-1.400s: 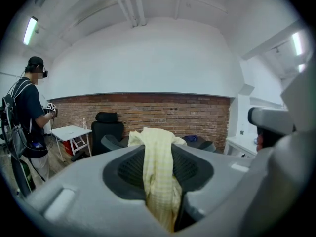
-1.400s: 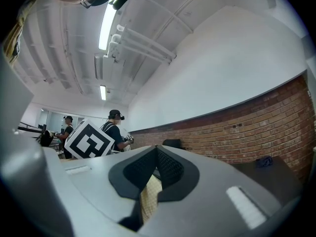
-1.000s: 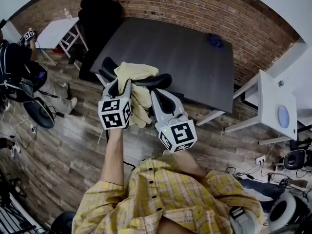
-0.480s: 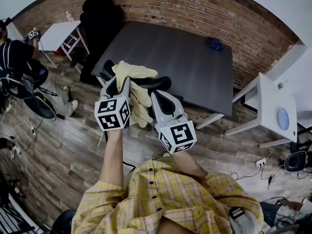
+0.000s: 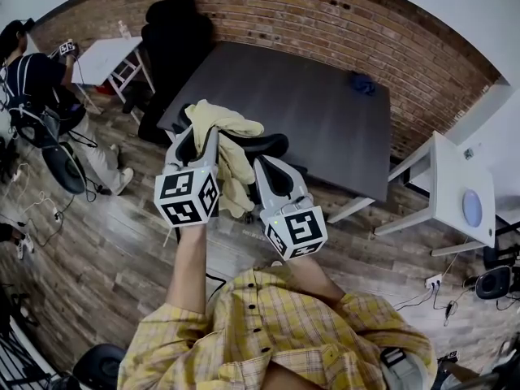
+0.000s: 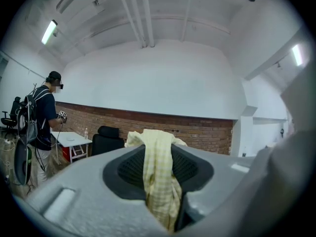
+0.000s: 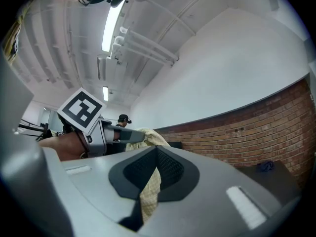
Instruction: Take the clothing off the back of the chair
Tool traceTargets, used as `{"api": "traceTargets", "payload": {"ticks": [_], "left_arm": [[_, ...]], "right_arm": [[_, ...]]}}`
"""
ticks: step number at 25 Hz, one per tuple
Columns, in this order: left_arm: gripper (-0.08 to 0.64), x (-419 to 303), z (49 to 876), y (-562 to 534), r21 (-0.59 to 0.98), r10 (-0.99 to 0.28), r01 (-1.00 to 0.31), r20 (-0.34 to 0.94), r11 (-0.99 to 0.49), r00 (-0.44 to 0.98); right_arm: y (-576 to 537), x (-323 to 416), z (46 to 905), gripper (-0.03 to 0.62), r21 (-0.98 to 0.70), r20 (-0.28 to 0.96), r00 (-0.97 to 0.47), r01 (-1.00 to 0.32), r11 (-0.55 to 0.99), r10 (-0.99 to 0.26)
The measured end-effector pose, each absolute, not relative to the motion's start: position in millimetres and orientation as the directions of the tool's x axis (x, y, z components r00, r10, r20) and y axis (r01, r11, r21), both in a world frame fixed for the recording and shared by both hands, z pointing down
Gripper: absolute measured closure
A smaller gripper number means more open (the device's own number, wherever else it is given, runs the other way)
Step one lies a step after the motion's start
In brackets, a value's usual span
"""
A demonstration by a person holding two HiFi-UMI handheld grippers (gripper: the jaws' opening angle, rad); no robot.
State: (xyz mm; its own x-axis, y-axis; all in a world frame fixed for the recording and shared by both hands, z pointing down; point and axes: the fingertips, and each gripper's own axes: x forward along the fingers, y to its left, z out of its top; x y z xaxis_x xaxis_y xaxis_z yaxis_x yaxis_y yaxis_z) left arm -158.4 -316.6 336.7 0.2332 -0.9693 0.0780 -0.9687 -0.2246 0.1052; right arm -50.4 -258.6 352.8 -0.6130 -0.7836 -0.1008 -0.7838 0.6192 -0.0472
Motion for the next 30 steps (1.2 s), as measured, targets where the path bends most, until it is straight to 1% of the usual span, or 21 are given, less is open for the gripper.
{"api": "traceTargets", "payload": {"ticks": [12,23,30], "left_arm": [[0.416,-159,283,-286,0.108,-0.983,-0.977,-0.036,-0.185,0.182],[0.416,-169,253,-252,0.107,-0.983,-0.980,-0.090,-0.170,0.161],[0.414,-182,245,-232,0.117,-0.987,-0.985,-0.108,-0.130,0.118]], "right_arm": [[-252,-56,343,0.591,-0.047,-0.105,-0.630,-0.770,0.637,-0.769],[-251,-62,336,0.591,-0.038,-0.107,-0.645,-0.758,0.651,-0.757],[-248,-70,335,0.592,-0.043,-0.109,-0.659,-0.745,0.666,-0.744]]}}
